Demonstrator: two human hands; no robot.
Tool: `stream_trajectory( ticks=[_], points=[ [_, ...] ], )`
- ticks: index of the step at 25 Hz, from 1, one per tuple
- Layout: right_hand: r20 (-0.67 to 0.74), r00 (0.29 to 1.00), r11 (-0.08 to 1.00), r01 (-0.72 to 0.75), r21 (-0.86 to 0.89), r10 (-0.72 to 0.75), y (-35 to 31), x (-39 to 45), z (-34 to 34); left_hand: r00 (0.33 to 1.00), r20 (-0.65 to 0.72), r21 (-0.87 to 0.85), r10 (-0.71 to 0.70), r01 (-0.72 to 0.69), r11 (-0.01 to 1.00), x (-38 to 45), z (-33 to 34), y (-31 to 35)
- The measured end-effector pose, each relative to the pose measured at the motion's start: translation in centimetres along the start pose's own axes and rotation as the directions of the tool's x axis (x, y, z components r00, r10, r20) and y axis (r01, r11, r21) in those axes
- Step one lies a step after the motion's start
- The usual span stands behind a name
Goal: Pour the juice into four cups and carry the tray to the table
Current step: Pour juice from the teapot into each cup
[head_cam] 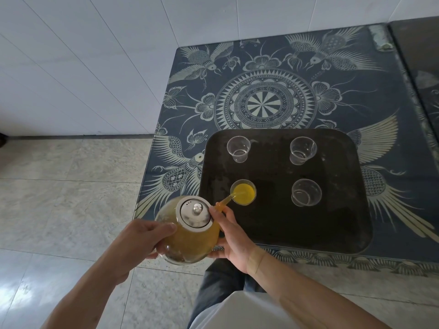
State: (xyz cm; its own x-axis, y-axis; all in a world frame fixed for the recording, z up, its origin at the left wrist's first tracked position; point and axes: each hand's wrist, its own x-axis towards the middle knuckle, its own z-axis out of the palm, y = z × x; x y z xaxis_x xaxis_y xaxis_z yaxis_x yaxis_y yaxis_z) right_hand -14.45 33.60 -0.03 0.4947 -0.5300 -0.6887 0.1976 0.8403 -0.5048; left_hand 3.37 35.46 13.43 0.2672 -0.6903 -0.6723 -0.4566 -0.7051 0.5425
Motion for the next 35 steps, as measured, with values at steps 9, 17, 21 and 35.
stream_trajectory(
  ticks=[9, 17, 21, 35],
  points=[
    [0.008, 1.000, 1.000, 0.001, -0.005, -0.001, 0.0, 0.0, 0.0, 1.000, -0.001, -0.002, 0.005, -0.005, 1.000, 0.3, 0.0, -0.1],
    [0.005, 1.000, 1.000, -0.013, -0.001, 0.013, -0.2, -0.1, 0.0, 1.000, -0.011, 0.011, 0.016, -0.016, 1.000, 0.6, 0.1, -0.4],
    [0.001, 1.000, 1.000, -0.018, -0.001, 0.018, -0.3, -0.2, -0.1, 1.000, -0.001, 0.011, 0.030, -0.030, 0.999, 0.8, 0.2, -0.6],
    [-0.102, 0.994, 0.998, 0.034, -0.060, -0.040, -1.7, -0.5, -0.3, 0.989, 0.094, -0.114, 0.115, -0.104, 0.988, 2.5, -0.1, -1.9]
  ],
)
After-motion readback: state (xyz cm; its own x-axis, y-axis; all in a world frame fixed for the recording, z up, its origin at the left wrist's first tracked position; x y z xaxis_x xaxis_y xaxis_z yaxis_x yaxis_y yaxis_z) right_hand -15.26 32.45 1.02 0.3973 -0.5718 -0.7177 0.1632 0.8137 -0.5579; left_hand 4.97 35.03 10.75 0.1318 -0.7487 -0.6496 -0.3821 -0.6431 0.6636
